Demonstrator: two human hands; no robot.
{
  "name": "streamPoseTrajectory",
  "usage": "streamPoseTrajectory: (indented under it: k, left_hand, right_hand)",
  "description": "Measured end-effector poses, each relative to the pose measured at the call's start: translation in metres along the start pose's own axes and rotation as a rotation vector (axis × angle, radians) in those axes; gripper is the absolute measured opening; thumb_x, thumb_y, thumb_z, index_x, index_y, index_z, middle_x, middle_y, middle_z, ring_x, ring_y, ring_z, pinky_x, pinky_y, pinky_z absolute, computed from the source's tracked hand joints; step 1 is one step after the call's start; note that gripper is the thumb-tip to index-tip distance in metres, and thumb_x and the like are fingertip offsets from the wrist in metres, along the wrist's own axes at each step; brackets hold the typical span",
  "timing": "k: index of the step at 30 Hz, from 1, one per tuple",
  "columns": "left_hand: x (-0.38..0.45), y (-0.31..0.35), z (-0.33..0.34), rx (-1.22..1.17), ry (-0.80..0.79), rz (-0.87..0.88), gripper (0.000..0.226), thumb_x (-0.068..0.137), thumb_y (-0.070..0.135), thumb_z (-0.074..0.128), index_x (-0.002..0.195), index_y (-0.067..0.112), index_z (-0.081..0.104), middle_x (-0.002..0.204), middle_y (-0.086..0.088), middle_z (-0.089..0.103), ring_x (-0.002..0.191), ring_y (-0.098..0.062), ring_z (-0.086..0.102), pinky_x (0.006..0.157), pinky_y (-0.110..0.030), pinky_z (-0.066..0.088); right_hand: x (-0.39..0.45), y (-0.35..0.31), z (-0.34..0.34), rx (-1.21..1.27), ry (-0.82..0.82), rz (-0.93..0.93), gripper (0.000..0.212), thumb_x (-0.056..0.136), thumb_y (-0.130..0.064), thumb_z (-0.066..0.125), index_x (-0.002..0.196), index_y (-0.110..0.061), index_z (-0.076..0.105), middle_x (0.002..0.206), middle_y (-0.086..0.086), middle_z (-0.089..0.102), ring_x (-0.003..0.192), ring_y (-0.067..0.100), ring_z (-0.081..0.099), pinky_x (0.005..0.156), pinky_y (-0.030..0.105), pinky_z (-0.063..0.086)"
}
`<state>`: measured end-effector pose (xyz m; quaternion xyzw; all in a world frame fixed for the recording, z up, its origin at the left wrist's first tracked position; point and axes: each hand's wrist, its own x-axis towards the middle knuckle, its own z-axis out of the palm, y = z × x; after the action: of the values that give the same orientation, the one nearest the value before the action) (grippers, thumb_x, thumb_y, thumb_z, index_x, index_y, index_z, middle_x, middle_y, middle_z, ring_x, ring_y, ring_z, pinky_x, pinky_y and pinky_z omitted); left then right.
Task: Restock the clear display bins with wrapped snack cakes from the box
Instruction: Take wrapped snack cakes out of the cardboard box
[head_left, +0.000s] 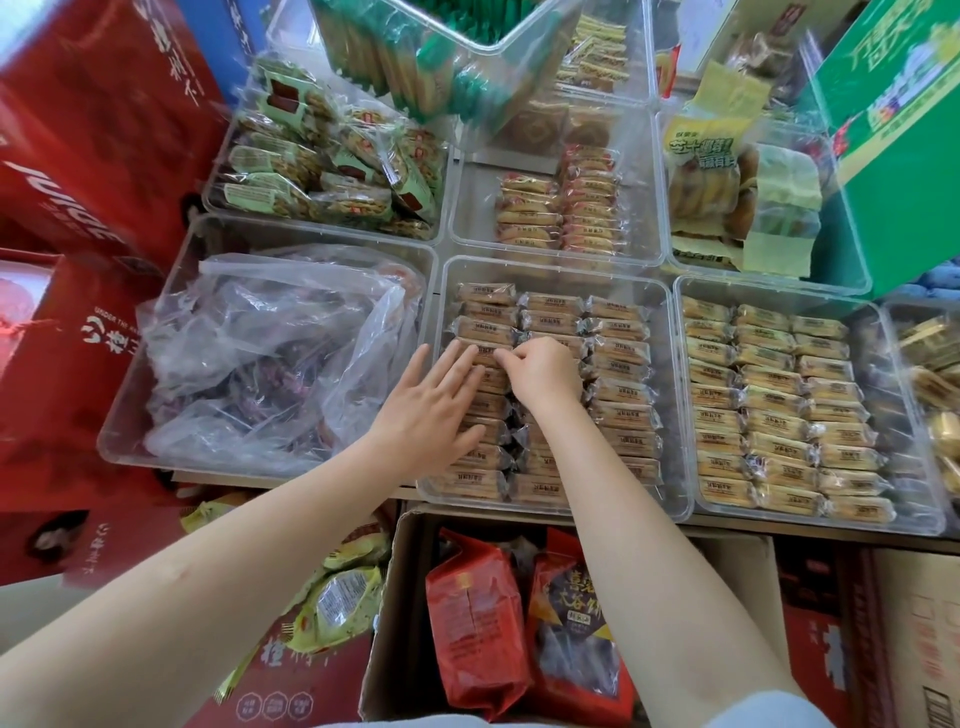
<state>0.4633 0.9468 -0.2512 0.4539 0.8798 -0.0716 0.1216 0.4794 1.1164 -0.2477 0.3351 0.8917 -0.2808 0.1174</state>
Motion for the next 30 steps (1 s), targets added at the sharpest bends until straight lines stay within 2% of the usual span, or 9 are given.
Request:
streamPoseTrajectory:
  k: [3,6,9,12,15,18,21,26,30]
  left_hand:
    - [-0.001,-0.001,0.001,-0.011,0.012,-0.001,0.076,0.101,0.061,0.012,0.160,0.015,-0.006,0.164,-0.005,-0.021,0.152,-0.022,-0.023,0.121,-0.050,-0.018]
    - [0.001,-0.002,0.001,-0.015,0.025,-0.016,0.075,0.102,0.060,0.013,0.161,0.016,-0.006,0.167,-0.005,-0.016,0.153,-0.022,-0.020,0.121,-0.050,-0.018]
    - [0.006,-0.002,-0.001,-0.026,-0.006,-0.024,0.073,0.103,0.059,0.014,0.162,0.018,0.002,0.169,-0.005,-0.006,0.155,-0.022,-0.013,0.121,-0.051,-0.018]
    - [0.014,-0.003,-0.006,-0.034,-0.033,-0.013,0.069,0.104,0.056,0.018,0.161,0.018,0.012,0.169,-0.004,0.007,0.156,-0.023,0.000,0.122,-0.052,-0.013]
    - [0.018,-0.003,-0.008,-0.019,-0.031,-0.002,0.069,0.103,0.055,0.022,0.161,0.017,0.017,0.168,-0.006,0.016,0.155,-0.027,0.010,0.124,-0.052,-0.008]
    - [0.017,-0.002,-0.006,-0.024,-0.004,0.002,0.070,0.102,0.056,0.023,0.161,0.019,0.017,0.167,-0.008,0.021,0.154,-0.030,0.014,0.123,-0.053,-0.008]
    - [0.016,-0.002,-0.003,-0.055,-0.001,0.019,0.066,0.102,0.057,0.023,0.161,0.031,0.013,0.167,-0.010,0.018,0.154,-0.032,0.011,0.123,-0.054,-0.010]
    - [0.017,-0.004,0.000,-0.051,0.023,0.044,0.059,0.103,0.056,0.020,0.160,0.041,0.014,0.168,-0.013,0.010,0.154,-0.035,0.008,0.122,-0.057,-0.010]
    - [0.018,-0.003,-0.002,-0.027,0.000,0.022,0.059,0.103,0.056,0.017,0.160,0.040,0.012,0.169,-0.011,0.006,0.155,-0.033,0.003,0.121,-0.056,-0.013]
  right_hand:
    - [0.006,0.006,-0.007,0.215,-0.010,-0.006,0.030,0.096,-0.034,0.064,0.081,-0.013,0.079,0.068,-0.003,0.064,0.074,0.020,0.060,0.071,0.027,0.045]
    - [0.005,0.005,-0.008,0.215,-0.012,-0.040,0.024,0.095,-0.034,0.065,0.090,-0.016,0.081,0.075,-0.003,0.070,0.080,0.019,0.063,0.076,0.029,0.049]
    - [0.010,0.004,-0.004,0.106,-0.021,-0.040,0.030,0.096,-0.036,0.063,0.077,-0.018,0.078,0.080,0.000,0.073,0.082,0.023,0.066,0.081,0.035,0.055]
    - [0.015,-0.002,-0.003,-0.092,-0.053,-0.036,0.040,0.098,-0.039,0.060,0.062,-0.021,0.064,0.065,-0.002,0.062,0.072,0.025,0.063,0.070,0.034,0.054]
    - [0.009,-0.004,-0.007,-0.225,0.038,-0.076,0.032,0.097,-0.043,0.060,0.076,-0.019,0.067,0.074,-0.001,0.063,0.075,0.024,0.063,0.060,0.030,0.046]
    - [0.005,0.003,-0.010,-0.136,0.258,-0.214,0.025,0.099,-0.038,0.057,0.098,-0.014,0.066,0.094,0.001,0.065,0.079,0.024,0.062,0.060,0.030,0.044]
    - [0.011,0.005,-0.013,-0.128,0.184,-0.275,0.026,0.101,-0.036,0.053,0.113,-0.017,0.064,0.111,0.002,0.065,0.091,0.026,0.063,0.068,0.035,0.050]
    - [0.019,-0.002,-0.006,-0.289,0.133,-0.222,0.031,0.099,-0.045,0.054,0.114,-0.019,0.060,0.110,0.004,0.064,0.094,0.028,0.065,0.071,0.036,0.047]
    - [0.018,0.000,-0.002,-0.249,0.162,-0.198,0.037,0.098,-0.046,0.056,0.123,-0.019,0.051,0.111,0.006,0.064,0.095,0.032,0.065,0.069,0.035,0.042]
